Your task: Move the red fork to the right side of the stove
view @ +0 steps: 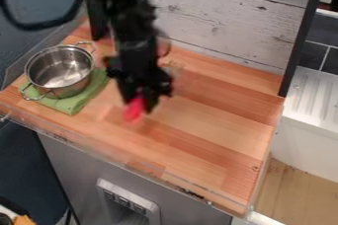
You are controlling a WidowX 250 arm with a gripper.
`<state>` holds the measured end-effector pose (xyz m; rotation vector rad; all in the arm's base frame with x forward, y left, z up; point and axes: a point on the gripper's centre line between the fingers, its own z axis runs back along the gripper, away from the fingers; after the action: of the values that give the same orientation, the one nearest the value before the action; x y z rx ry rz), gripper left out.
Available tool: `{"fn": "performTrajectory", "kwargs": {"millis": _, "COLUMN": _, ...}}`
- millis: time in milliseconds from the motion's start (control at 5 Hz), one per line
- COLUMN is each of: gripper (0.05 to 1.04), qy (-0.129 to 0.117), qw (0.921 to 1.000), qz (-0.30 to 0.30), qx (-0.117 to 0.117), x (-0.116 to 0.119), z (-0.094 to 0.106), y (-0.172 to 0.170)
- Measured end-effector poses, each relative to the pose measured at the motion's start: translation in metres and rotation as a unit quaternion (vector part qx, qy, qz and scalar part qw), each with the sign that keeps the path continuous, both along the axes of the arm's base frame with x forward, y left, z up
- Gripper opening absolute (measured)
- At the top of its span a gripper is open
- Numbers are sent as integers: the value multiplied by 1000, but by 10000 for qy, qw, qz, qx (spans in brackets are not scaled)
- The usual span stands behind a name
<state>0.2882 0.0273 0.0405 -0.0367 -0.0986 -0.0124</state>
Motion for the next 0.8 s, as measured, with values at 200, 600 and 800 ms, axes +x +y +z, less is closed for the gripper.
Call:
{"fn": "performTrajectory", "kwargs": {"millis": 200, "gripper": 431, "qy": -8, "qw": 9999, "qz": -46, "qx": -114, "x": 21, "z": 7, "y": -24}}
{"fn": "performTrajectory", "kwargs": {"millis": 600, "gripper": 431, "qy": 249, "qw": 9994, "qz": -250, "qx": 16, "x": 44, "z": -19, "y": -74}}
{"fn": "performTrajectory", "kwargs": {"millis": 800, "gripper": 430, "qy": 386, "qw": 9988, "qz": -254, "qx": 148, "x": 45, "z": -32, "y": -88}}
